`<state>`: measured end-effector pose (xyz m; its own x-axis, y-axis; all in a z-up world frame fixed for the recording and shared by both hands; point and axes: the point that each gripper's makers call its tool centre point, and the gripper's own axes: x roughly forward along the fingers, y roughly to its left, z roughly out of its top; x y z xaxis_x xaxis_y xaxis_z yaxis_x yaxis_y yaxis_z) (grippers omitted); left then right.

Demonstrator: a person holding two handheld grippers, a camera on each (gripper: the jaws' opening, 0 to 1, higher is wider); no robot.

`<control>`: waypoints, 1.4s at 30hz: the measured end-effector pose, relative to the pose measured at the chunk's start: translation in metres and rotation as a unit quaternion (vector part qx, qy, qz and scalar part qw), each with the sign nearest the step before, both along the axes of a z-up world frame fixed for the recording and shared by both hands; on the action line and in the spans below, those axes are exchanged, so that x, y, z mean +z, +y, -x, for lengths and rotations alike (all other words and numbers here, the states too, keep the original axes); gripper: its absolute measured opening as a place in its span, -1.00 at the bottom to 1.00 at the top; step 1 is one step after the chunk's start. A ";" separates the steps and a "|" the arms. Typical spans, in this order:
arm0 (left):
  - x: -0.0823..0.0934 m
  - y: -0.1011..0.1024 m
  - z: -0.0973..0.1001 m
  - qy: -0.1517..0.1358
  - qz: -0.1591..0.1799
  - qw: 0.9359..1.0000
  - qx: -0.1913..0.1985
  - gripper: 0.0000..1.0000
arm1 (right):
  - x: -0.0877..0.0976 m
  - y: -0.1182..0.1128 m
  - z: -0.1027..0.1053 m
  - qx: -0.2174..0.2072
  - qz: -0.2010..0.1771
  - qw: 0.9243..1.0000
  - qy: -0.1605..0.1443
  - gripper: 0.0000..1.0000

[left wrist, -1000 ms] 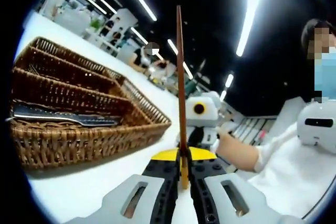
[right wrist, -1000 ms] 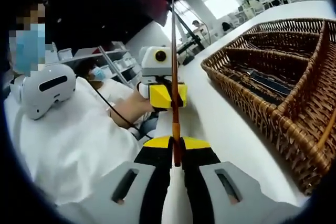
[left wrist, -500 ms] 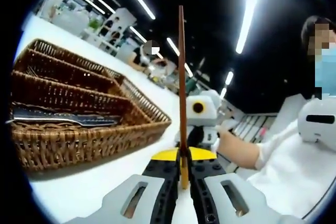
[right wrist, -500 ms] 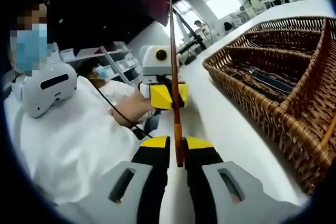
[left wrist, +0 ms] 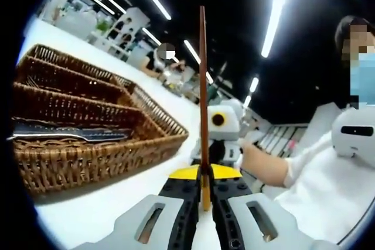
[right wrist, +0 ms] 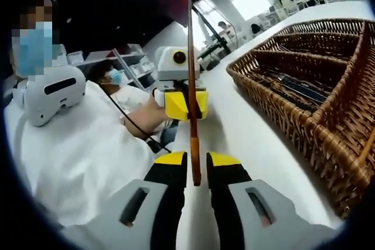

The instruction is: Arrange the knives, forks, and spoons in their matching storage slots by inserting each utensil handle-first until every utensil is classified and aligned in the correct compartment

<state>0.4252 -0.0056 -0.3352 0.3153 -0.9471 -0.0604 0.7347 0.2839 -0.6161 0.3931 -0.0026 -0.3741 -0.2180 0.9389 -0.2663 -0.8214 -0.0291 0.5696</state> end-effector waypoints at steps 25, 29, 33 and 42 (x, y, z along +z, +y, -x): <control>0.004 -0.004 0.000 -0.005 -0.001 1.000 -0.007 -0.93 | -0.003 0.001 0.005 0.013 0.002 1.000 -0.004 -0.77; 0.004 -0.005 0.000 -0.005 -0.001 1.000 -0.007 -0.93 | -0.003 0.001 0.007 0.016 0.003 1.000 -0.004 -0.78; 0.004 -0.005 0.001 -0.005 -0.002 1.000 -0.009 -0.93 | -0.003 0.001 0.007 0.016 0.003 1.000 -0.004 -0.78; 0.004 -0.006 0.001 -0.005 0.000 1.000 -0.010 -0.93 | -0.002 0.002 0.008 0.018 0.004 1.000 -0.004 -0.80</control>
